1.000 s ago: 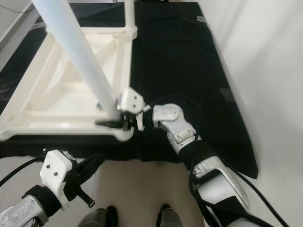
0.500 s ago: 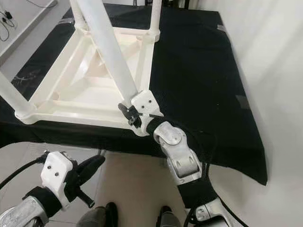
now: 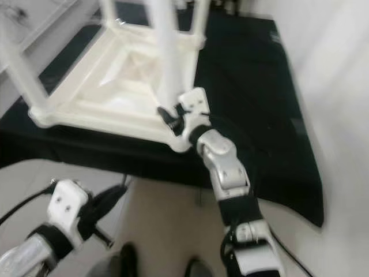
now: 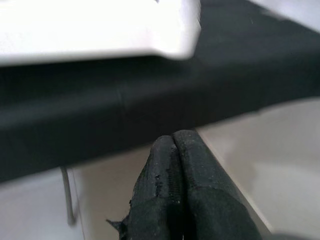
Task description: Building children table
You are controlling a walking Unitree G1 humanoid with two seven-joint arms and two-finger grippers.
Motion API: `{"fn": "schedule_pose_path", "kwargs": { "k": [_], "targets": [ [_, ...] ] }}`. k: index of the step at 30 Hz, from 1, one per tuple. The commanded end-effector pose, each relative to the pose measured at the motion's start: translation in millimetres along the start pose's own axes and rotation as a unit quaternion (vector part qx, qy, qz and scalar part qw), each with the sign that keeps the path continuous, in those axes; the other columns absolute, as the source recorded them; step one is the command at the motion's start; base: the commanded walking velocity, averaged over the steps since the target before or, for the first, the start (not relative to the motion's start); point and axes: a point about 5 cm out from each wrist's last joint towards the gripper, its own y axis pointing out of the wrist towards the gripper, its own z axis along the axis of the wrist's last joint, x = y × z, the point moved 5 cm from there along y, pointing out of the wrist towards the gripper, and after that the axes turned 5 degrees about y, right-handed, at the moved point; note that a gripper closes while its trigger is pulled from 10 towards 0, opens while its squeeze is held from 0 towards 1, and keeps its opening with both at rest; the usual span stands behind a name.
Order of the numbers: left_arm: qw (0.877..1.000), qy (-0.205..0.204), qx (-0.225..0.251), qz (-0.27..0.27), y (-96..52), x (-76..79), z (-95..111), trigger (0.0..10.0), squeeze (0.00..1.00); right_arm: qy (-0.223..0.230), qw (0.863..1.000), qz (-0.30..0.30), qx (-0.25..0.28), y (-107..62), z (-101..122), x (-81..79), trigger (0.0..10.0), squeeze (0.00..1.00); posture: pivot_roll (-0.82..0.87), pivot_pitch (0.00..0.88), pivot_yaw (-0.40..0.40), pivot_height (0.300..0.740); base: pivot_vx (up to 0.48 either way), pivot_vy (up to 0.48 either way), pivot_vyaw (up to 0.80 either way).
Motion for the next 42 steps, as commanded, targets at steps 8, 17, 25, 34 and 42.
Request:
{"fn": "schedule_pose_path", "kwargs": {
  "k": [8, 17, 25, 34, 42],
  "targets": [
    [1.0, 0.008, -0.002, -0.002, 0.0, -0.4, 0, 10.0, 0.0, -0.145, 0.975, 0.166, -0.008, 2.0, -10, -36.3, 10.0, 0.0, 0.04, 0.257, -0.01, 0.74, 0.0, 0.0, 0.0],
    [1.0, 0.006, -0.001, -0.004, -0.4, -0.3, 0, 10.0, 0.0, -0.177, 0.938, 0.298, -0.027, -9.8, -19, -54.8, 10.0, 0.0, 0.04, 0.264, -0.001, 0.74, 0.0, 0.0, 0.0],
    [1.0, 0.006, 0.0, -0.005, 0.7, 0.1, 1, 10.0, 0.0, -0.15, 0.945, 0.29, 0.01, 11.7, 1, -47.1, 10.0, 0.0, 0.05, 0.265, -0.008, 0.74, 0.0, 0.0, 0.0],
    [1.0, 0.005, 0.003, -0.001, 0.7, 0.4, 3, 10.0, 0.0, -0.013, 0.952, 0.294, 0.08, 20.3, 34, -40.1, 10.0, 0.0, 0.05, 0.269, -0.012, 0.74, 0.0, 0.0, 0.0],
    [1.0, 0.004, 0.003, -0.002, 0.5, 1.5, 4, 10.0, 0.0, -0.016, 0.921, 0.384, 0.065, 10.5, 27, -55.2, 10.0, 0.0, 0.05, 0.275, -0.014, 0.74, 0.0, 0.0, 0.0]
  ]
}}
